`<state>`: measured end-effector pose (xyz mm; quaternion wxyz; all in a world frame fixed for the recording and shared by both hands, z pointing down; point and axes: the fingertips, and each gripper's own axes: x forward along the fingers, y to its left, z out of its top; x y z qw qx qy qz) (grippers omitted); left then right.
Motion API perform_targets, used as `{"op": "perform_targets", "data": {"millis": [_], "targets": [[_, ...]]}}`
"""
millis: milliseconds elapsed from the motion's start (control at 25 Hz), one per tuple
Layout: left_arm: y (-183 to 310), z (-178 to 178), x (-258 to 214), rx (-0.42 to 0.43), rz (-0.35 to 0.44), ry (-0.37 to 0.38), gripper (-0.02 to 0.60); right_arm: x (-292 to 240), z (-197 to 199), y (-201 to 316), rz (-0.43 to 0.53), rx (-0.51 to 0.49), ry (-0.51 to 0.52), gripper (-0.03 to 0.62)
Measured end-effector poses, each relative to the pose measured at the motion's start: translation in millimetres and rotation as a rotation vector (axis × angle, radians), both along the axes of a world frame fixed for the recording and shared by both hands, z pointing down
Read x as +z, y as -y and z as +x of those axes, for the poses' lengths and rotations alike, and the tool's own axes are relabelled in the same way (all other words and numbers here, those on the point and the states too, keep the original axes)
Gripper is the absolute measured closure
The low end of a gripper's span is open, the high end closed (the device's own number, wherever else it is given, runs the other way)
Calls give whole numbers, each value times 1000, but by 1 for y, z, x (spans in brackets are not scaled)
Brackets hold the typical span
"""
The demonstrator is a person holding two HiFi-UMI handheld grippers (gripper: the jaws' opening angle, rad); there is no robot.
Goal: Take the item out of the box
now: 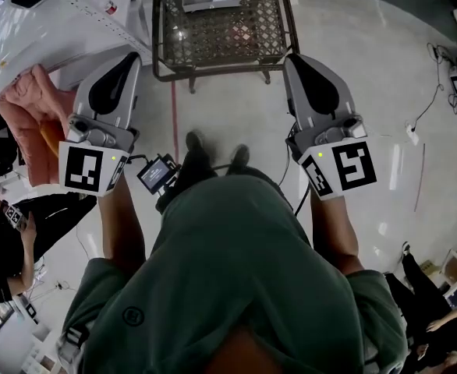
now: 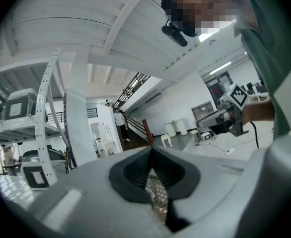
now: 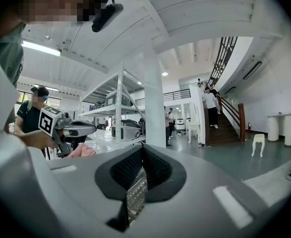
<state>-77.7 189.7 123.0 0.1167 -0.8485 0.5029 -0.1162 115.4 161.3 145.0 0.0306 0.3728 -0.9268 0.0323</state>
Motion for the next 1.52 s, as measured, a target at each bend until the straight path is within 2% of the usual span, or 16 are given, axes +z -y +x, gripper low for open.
{"op": "perform_targets", "data": {"millis": [80, 520, 920, 1240, 1520], "targets": [[2, 0, -5, 14, -1, -6, 581, -2, 0, -1, -11, 12, -6, 588], [87, -10, 4, 166, 1, -71, 581, -7, -9, 50, -15, 161, -67, 588], [147, -43, 7, 262, 6, -99, 581, -12, -44, 89, -13, 267, -90, 588], [173, -77, 4, 301, 30, -128, 581, -15, -86, 107, 0, 296, -111, 588], [185, -99, 6, 262, 28, -144, 581, -16, -108, 129, 1, 251, -130, 588]]}}
